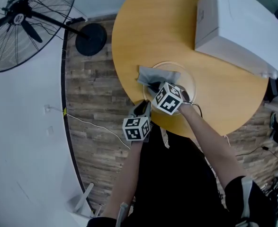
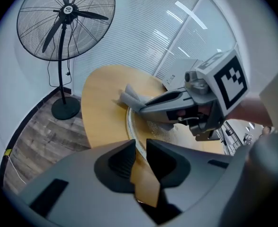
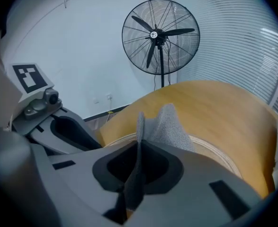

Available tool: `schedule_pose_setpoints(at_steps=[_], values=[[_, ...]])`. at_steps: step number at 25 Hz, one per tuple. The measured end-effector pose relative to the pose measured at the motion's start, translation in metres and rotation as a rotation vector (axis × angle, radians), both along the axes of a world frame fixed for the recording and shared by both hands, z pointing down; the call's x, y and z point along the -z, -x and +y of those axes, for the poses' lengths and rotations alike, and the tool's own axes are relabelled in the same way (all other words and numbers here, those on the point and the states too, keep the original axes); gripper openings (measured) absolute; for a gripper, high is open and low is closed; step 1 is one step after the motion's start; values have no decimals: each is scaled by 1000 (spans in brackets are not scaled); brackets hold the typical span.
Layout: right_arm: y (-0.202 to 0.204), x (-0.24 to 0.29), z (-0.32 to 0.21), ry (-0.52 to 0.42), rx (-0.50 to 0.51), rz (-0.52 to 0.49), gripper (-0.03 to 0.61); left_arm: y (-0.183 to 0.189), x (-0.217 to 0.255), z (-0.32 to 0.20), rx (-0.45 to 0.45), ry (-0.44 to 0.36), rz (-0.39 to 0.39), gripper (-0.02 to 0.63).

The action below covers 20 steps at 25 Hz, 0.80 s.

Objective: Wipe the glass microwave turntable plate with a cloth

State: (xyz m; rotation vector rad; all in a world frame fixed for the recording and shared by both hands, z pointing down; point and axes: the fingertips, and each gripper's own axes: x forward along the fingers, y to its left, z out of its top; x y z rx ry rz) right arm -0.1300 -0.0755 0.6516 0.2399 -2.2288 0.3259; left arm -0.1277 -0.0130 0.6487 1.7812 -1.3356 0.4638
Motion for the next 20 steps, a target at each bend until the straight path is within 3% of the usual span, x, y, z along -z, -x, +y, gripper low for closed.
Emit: schedule_pose_setpoints(at_steps=[4, 11, 20], values=[[2, 0, 22, 64, 50, -8, 29, 1, 0, 1, 0, 0, -7, 63], [-2, 0, 42, 151, 37, -10, 25, 1, 0, 1, 1, -13, -50, 54], [-19, 0, 70, 190, 44, -5, 23, 4, -1, 1, 56, -19, 2, 46]])
